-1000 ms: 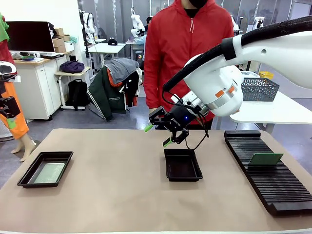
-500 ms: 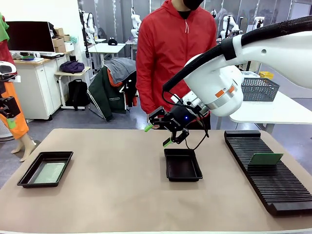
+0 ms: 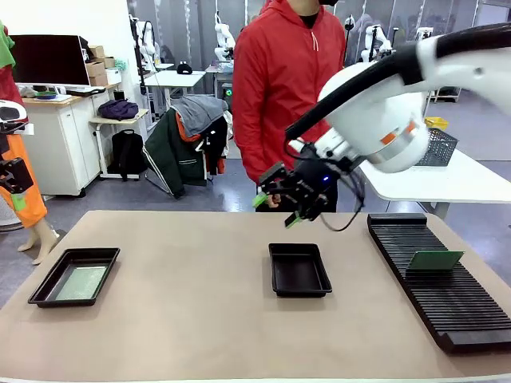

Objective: Inspect and transfer BCBs to ESD trays.
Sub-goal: Pick up the Blank PCB from the PCB Rack and place it in the right ESD tray.

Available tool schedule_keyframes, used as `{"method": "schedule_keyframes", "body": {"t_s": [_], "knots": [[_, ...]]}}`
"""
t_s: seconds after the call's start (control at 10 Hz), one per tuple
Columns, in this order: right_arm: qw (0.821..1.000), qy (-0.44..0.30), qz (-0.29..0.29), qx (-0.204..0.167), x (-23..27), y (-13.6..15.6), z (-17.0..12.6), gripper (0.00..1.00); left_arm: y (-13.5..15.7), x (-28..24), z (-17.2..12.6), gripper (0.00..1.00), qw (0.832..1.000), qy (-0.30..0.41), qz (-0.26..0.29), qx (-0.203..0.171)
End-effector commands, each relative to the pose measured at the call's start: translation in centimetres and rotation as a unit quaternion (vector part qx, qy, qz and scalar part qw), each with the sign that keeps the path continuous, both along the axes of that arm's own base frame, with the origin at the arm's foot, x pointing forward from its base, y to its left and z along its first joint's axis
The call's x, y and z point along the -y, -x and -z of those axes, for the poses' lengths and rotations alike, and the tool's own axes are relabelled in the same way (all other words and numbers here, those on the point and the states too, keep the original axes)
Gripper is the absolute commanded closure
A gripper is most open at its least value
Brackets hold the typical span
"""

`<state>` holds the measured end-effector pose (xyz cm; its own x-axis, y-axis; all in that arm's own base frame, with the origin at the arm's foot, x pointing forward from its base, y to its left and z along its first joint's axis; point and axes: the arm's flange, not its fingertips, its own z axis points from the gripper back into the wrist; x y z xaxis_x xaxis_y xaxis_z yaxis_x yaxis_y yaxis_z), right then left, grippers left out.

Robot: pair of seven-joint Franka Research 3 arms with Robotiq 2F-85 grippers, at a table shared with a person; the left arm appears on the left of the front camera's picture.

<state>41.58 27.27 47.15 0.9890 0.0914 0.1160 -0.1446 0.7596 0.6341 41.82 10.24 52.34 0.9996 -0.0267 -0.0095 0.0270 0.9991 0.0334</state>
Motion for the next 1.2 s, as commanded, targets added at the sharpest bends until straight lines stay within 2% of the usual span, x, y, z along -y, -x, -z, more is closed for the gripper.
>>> {"method": "schedule_keyframes", "body": {"t_s": [0.0,0.3,0.6,0.7,0.8,1.0,1.1], "knots": [[0.997,0.030,-0.054,0.043,4.2,1.5,-2.7,0.00,-0.1,-0.1,0.2,0.00,1.000,0.000,0.000,0.002],[0.982,0.092,-0.116,0.117,10.7,3.5,-7.4,0.00,-0.1,-0.1,0.2,0.00,1.000,0.000,0.000,0.002],[0.945,0.158,-0.215,0.189,17.8,5.3,-11.5,0.00,-0.1,-0.1,0.2,0.00,1.000,0.000,0.000,0.002],[0.920,0.182,-0.274,0.215,20.1,6.1,-12.7,0.00,-0.1,-0.1,0.2,0.00,1.000,0.000,0.000,0.002],[0.897,0.216,-0.306,0.232,21.7,6.6,-13.6,0.00,-0.1,-0.1,0.2,0.00,1.000,0.000,0.000,0.002],[0.839,0.252,-0.403,0.264,24.4,7.8,-14.9,0.00,-0.1,-0.1,0.2,0.00,1.000,0.000,0.000,0.002],[0.805,0.259,-0.462,0.267,25.9,8.2,-15.5,0.00,-0.1,-0.1,0.2,0.00,1.000,0.000,0.000,0.002]]}}
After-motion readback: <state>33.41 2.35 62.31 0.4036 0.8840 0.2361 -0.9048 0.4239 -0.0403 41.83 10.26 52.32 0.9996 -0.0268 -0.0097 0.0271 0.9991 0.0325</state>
